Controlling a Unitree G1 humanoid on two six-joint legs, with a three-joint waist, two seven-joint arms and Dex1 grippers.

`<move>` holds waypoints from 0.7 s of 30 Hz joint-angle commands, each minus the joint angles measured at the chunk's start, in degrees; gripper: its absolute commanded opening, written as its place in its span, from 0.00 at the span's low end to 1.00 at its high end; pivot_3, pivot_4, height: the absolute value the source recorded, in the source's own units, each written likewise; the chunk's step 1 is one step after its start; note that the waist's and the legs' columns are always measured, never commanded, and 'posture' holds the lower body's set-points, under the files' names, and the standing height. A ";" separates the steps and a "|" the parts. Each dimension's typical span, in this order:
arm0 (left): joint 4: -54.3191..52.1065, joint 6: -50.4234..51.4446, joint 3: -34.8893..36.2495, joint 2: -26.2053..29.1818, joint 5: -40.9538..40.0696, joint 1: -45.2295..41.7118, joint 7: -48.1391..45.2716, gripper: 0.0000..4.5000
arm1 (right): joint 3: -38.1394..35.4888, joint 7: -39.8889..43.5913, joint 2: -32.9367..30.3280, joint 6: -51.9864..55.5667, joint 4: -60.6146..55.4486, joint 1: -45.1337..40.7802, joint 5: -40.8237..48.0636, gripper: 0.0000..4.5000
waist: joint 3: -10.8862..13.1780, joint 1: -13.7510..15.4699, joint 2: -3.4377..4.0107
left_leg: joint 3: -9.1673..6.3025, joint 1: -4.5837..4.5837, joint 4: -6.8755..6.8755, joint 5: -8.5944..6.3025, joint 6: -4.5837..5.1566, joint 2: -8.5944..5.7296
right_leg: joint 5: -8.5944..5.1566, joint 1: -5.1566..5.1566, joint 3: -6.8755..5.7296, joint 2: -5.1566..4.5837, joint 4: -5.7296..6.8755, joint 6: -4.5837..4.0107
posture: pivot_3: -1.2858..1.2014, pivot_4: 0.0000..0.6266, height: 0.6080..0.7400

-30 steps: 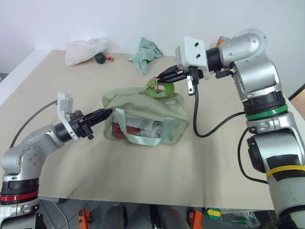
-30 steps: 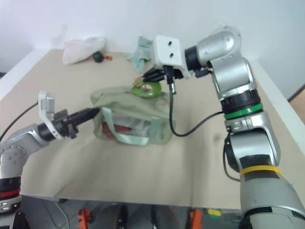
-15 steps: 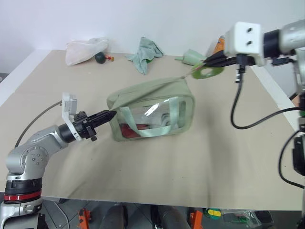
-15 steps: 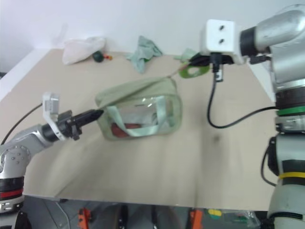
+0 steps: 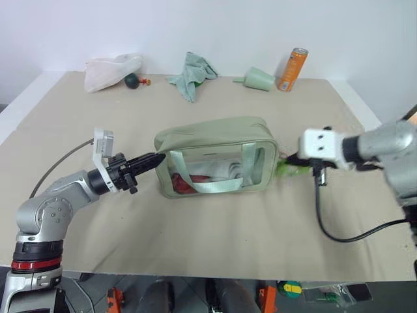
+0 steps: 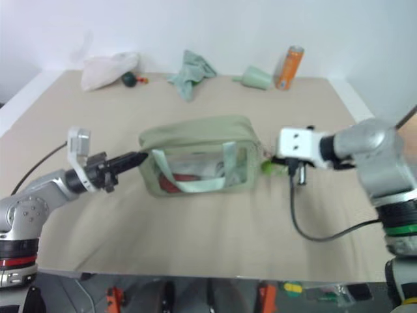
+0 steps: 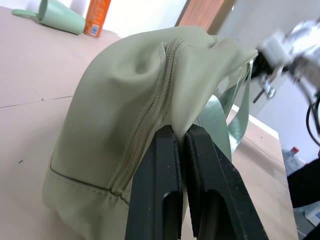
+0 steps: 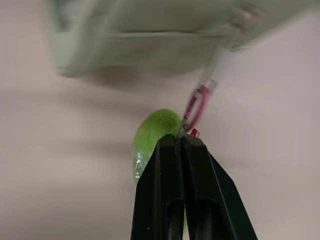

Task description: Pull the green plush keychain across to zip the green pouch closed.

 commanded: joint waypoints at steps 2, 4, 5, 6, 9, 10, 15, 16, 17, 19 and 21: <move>0.37 1.38 1.26 1.88 0.19 -0.35 -0.09 0.00 | 0.07 -2.76 2.07 1.48 -2.19 1.07 -1.18 0.01 | 0.02 -0.16 0.03 | -0.05 0.02 -0.01 0.08 -0.03 0.06 | 0.05 0.00 0.00 0.10 0.01 0.05 | 0.52 0.24 1.00; 0.52 1.62 1.36 2.11 0.08 -0.53 -0.18 0.00 | 0.97 -3.19 3.39 1.15 -2.17 1.62 -1.41 0.01 | 0.01 -0.17 0.02 | -0.08 0.03 -0.01 0.12 -0.02 0.08 | 0.07 0.01 0.01 0.17 0.01 0.05 | 0.52 0.24 1.00; 0.49 1.70 1.37 2.16 0.02 -0.55 -0.17 0.00 | 1.42 -3.22 4.09 1.16 -2.44 2.08 -1.37 0.01 | 0.01 -0.18 0.01 | -0.10 0.07 -0.01 0.12 -0.02 0.11 | 0.07 0.05 0.02 0.22 0.01 0.05 | 0.52 0.24 1.00; 0.44 1.73 1.34 2.15 0.00 -0.56 -0.10 0.00 | 1.90 -3.20 4.78 1.35 -3.01 2.69 -1.35 0.01 | 0.01 -0.18 0.01 | -0.11 0.08 -0.01 0.12 -0.02 0.14 | 0.07 0.07 0.03 0.27 0.01 0.06 | 0.52 0.24 1.00; 0.39 1.79 1.22 2.02 0.01 -0.62 0.07 0.00 | 2.20 -2.94 6.19 2.42 -4.38 3.91 -0.65 0.01 | 0.01 -0.20 0.02 | -0.19 0.08 -0.02 0.13 -0.03 0.18 | 0.07 0.08 0.09 0.40 0.01 0.05 | 0.52 0.24 1.00; 0.23 1.85 1.13 1.92 -0.02 -0.61 0.19 0.00 | 1.36 -3.18 6.88 3.66 -4.51 4.13 0.54 0.01 | 0.01 -0.21 0.02 | -0.19 0.08 -0.02 0.13 -0.03 0.20 | 0.07 0.07 0.12 0.43 0.01 0.05 | 0.52 0.24 1.00; 0.30 3.22 0.95 1.96 -0.62 -0.86 0.41 0.00 | -6.15 -4.51 9.08 10.41 -3.72 4.01 8.65 0.27 | 0.01 -0.26 0.02 | -0.24 0.08 -0.04 0.14 -0.05 0.25 | 0.09 0.08 0.15 0.53 0.01 0.03 | 0.52 0.24 1.00; 0.19 3.25 0.71 2.12 -0.24 -0.80 0.40 0.00 | -7.04 -4.75 8.48 10.70 -3.54 4.40 8.89 0.35 | 0.01 -0.22 0.02 | -0.26 0.08 -0.04 0.14 -0.05 0.25 | 0.09 0.08 0.14 0.55 0.01 0.03 | 0.52 0.24 1.00; 0.11 3.27 0.48 2.28 0.05 -0.78 0.23 0.00 | -7.61 -4.82 7.77 10.84 -3.55 4.87 9.00 0.43 | 0.01 -0.20 0.02 | -0.28 0.07 -0.04 0.14 -0.05 0.25 | 0.09 0.08 0.13 0.54 0.01 0.03 | 0.52 0.24 1.00; -0.17 3.49 0.23 2.36 0.08 -0.89 0.04 0.08 | -9.83 -5.16 6.77 12.33 -3.76 5.75 10.31 0.58 | 0.01 -0.07 0.02 | -0.29 0.06 -0.04 0.14 -0.05 0.23 | 0.09 0.09 0.13 0.53 0.00 0.03 | 0.52 0.24 1.00; 0.00 4.05 0.40 2.13 -0.54 -1.70 -0.02 0.21 | -12.52 -4.74 5.93 14.42 -3.95 6.37 12.74 0.72 | 0.02 -0.06 0.03 | -0.30 0.03 -0.04 0.14 -0.05 0.19 | 0.09 0.09 0.13 0.49 -0.01 0.03 | 0.52 0.24 1.00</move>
